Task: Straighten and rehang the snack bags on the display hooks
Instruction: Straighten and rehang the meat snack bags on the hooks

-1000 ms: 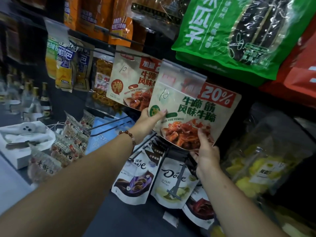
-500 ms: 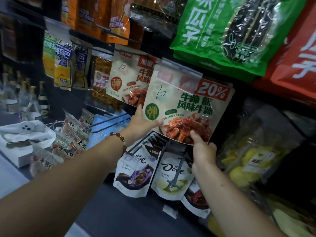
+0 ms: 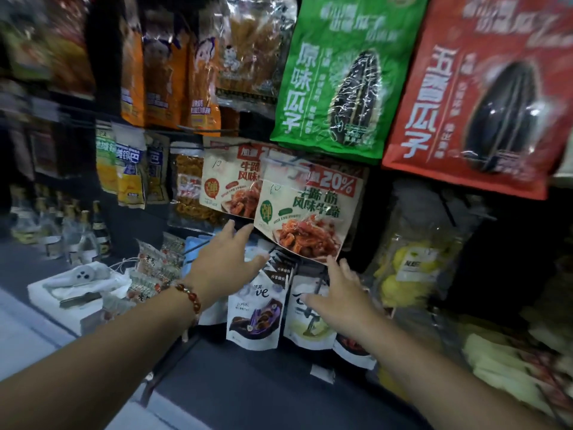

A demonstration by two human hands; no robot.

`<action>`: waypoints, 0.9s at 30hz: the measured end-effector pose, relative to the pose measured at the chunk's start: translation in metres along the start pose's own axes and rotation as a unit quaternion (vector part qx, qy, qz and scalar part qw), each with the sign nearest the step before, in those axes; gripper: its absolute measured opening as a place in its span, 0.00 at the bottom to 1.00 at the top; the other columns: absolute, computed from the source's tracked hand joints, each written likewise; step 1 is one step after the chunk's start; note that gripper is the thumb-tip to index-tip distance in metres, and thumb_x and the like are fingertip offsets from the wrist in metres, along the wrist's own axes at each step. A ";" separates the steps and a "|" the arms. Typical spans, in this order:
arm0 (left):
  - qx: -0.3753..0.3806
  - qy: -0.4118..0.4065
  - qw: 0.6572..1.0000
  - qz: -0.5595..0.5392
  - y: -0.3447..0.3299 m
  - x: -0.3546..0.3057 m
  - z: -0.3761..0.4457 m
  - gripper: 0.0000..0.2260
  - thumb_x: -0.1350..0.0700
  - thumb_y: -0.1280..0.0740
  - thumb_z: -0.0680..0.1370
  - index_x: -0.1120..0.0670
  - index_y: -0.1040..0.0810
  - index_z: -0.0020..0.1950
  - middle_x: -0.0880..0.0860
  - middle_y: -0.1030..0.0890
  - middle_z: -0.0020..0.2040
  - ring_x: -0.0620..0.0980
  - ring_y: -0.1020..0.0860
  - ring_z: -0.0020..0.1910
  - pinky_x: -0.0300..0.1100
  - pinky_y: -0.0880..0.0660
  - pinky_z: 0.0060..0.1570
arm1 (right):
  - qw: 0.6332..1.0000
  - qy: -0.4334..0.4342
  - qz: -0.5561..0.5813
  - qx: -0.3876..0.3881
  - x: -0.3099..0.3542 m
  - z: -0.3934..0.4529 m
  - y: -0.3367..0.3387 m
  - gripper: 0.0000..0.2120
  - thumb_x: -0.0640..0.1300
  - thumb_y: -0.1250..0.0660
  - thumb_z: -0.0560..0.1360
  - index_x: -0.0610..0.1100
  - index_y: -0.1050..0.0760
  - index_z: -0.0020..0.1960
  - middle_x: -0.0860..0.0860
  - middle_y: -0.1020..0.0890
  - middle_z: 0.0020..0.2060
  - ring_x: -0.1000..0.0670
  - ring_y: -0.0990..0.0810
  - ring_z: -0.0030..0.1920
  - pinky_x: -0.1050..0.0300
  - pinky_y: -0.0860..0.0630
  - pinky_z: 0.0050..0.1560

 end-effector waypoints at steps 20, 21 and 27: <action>0.097 -0.166 0.964 0.183 0.001 -0.177 -0.100 0.34 0.33 0.46 0.79 0.45 0.54 0.80 0.53 0.53 0.81 0.56 0.49 0.79 0.54 0.43 0.74 | 0.998 0.007 -0.058 0.031 -0.093 -0.136 0.137 0.34 0.62 0.42 0.79 0.51 0.48 0.79 0.47 0.50 0.79 0.43 0.52 0.78 0.49 0.45 0.74; 0.096 -0.169 0.966 0.170 -0.006 -0.182 -0.096 0.35 0.34 0.46 0.79 0.45 0.55 0.80 0.53 0.52 0.81 0.55 0.48 0.78 0.54 0.41 0.74 | 0.998 -0.001 -0.051 0.023 -0.101 -0.134 0.138 0.34 0.62 0.42 0.79 0.51 0.48 0.79 0.47 0.50 0.79 0.43 0.51 0.78 0.49 0.44 0.73; 0.143 -0.071 0.981 -0.109 -0.077 -0.197 -0.050 0.38 0.39 0.39 0.79 0.49 0.58 0.80 0.58 0.40 0.78 0.60 0.28 0.67 0.47 0.25 0.52 | 0.992 -0.069 0.102 -0.017 -0.158 -0.090 0.120 0.38 0.61 0.36 0.76 0.50 0.46 0.79 0.51 0.41 0.77 0.47 0.39 0.75 0.52 0.36 0.70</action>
Point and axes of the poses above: each hand's wrist, its own z-axis towards the middle knuckle, its own y-axis out of the back of the hand, x = y × z, the point moved 3 cm from there along z, towards the middle knuckle
